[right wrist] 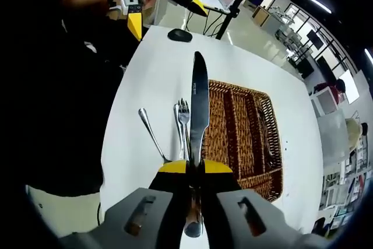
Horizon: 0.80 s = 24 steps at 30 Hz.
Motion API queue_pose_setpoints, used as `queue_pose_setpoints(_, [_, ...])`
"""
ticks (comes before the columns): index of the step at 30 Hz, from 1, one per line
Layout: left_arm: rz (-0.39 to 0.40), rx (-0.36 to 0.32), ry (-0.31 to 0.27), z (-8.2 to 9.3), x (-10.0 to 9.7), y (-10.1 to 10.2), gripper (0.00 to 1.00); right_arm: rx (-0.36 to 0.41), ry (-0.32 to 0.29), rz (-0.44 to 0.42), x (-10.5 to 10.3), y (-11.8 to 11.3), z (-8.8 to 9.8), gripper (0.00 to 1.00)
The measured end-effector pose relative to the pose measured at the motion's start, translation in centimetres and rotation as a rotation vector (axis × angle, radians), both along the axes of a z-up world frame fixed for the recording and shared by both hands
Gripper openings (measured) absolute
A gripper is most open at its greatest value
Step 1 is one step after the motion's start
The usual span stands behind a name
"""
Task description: Arrange the knives, forks, and spoons in their matching storage slots by inserting each utensil handle-first until every utensil is classified and aligned in the correct compartment
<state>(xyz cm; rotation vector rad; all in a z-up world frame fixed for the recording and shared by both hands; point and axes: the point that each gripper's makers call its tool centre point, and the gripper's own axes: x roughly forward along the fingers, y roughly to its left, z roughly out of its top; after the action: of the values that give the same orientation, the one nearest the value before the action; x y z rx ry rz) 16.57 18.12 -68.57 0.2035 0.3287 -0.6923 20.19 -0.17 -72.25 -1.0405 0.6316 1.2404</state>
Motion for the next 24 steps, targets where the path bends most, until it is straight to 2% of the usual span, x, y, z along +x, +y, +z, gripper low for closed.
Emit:
queue_pose_setpoints(7, [0.005,-0.037,-0.007,0.9,0.0,0.1,1.0,-0.013,0.0,0.015,0.7,0.4,-0.2,0.03])
queue_pose_setpoints(24, [0.012,-0.038,-0.017,1.2,0.2,1.0,1.0,-0.03,-0.005,0.006,3.6,1.1,0.1,0.03])
